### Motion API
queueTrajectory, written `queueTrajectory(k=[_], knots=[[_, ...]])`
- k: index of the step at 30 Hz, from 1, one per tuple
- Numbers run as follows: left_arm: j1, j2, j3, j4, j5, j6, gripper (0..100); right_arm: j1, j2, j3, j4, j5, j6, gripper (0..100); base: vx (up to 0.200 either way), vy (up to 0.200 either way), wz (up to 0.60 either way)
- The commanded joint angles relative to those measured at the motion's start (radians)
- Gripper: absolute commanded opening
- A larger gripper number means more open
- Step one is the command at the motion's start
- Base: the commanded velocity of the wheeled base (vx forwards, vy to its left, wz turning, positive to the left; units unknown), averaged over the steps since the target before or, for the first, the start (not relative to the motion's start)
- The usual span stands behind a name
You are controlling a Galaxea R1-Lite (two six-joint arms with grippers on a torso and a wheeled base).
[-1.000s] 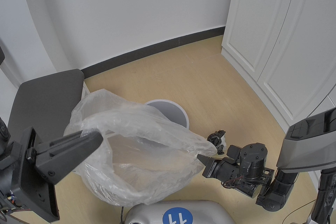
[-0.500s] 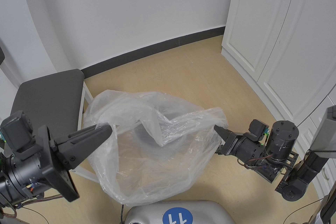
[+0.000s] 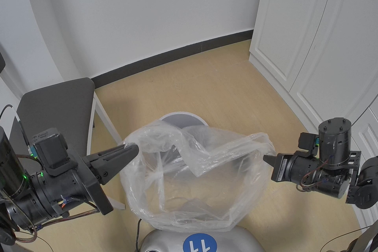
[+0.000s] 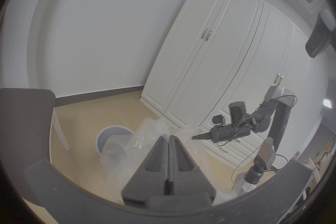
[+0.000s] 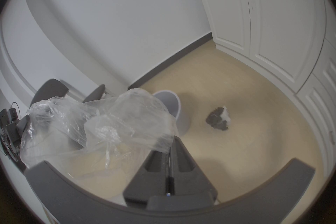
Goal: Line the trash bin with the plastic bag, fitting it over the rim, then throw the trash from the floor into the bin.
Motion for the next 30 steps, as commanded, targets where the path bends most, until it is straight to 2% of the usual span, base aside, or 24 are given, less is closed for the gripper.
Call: queueTrajectory(k=[1,4,5,9,13,16,21,30], knots=[[0.053,0.109,0.010,-0.007,0.002,0.006,0,0.042,-0.254,-0.121,0.264,-0.041,-0.003,0,0.000,0.000,0.00],[0.065,0.115,0.010,-0.007,0.002,0.006,0,0.048,-0.247,-0.121,0.264,-0.046,-0.003,0,0.000,0.000,0.00],[0.101,0.135,0.001,-0.007,0.002,0.006,0,0.045,-0.216,-0.136,0.260,-0.057,-0.002,0,0.000,0.000,0.00],[0.134,0.163,-0.016,-0.014,0.002,0.006,0,0.037,-0.211,-0.213,0.281,-0.058,-0.011,0,0.000,0.000,0.00],[0.150,0.218,-0.064,-0.039,0.002,0.001,0,0.019,-0.184,-0.374,0.425,-0.047,-0.014,0,0.000,0.000,0.00],[0.157,0.234,-0.104,-0.039,0.002,0.001,0,0.014,-0.149,-0.406,0.431,-0.049,-0.014,0,0.000,0.000,0.00],[0.187,0.307,-0.233,-0.026,0.000,0.001,0,-0.019,-0.034,-0.460,0.395,-0.047,-0.019,0,0.000,0.000,0.00],[0.217,0.500,-0.414,-0.040,-0.001,0.018,0,-0.076,0.172,-0.527,0.237,-0.027,-0.045,0,0.000,0.000,0.00]])
